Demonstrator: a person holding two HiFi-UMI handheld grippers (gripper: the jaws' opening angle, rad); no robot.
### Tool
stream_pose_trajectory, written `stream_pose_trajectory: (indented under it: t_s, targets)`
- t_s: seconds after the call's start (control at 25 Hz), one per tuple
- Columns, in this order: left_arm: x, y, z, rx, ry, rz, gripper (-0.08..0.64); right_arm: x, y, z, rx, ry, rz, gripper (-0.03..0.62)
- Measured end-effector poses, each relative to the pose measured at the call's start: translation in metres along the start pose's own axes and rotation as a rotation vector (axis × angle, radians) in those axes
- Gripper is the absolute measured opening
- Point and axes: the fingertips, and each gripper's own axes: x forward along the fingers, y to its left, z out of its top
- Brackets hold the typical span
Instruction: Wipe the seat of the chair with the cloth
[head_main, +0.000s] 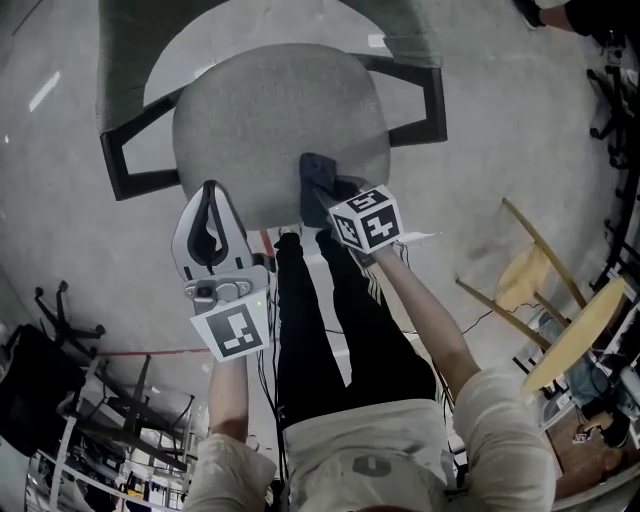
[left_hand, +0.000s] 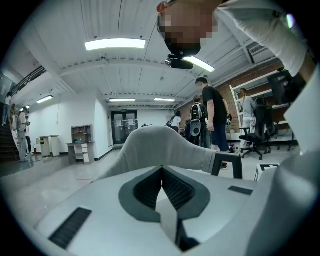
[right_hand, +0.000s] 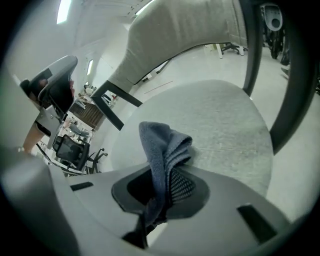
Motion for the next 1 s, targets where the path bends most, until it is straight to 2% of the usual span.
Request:
stream_pose_trajectory:
  t_s: [0.32,0.52,0.72,0.84,1.0]
  targets:
    - [0.014,-0.013,0.026,0.045,-0.04,-0.044,0.015,-0.04,-0.057,-0.009,0.005,0.009,-0.152,0.049]
    - [0.018,-0.012,0.038,0.06,-0.056,-0.05,0.015,-0.054,-0.077,-0.012,0.076,0.041,-0.161,0.05]
    - [0.018,-0.009,0.038,0.051,-0.052,-0.049,0.015,-0.066,-0.095,-0.013,0.073,0.048,-0.218,0.049]
    - [0.017,-0.011,0.042,0.038,-0.086,-0.067,0.015,-0.074,-0.105,-0.015,0.098,0.052,-0.25,0.049]
    - [0.018,-0.01,0.037,0.024,-0.06,-0.054,0.015,-0.078,-0.113,-0.016,0.077,0.066,-0.29,0.05]
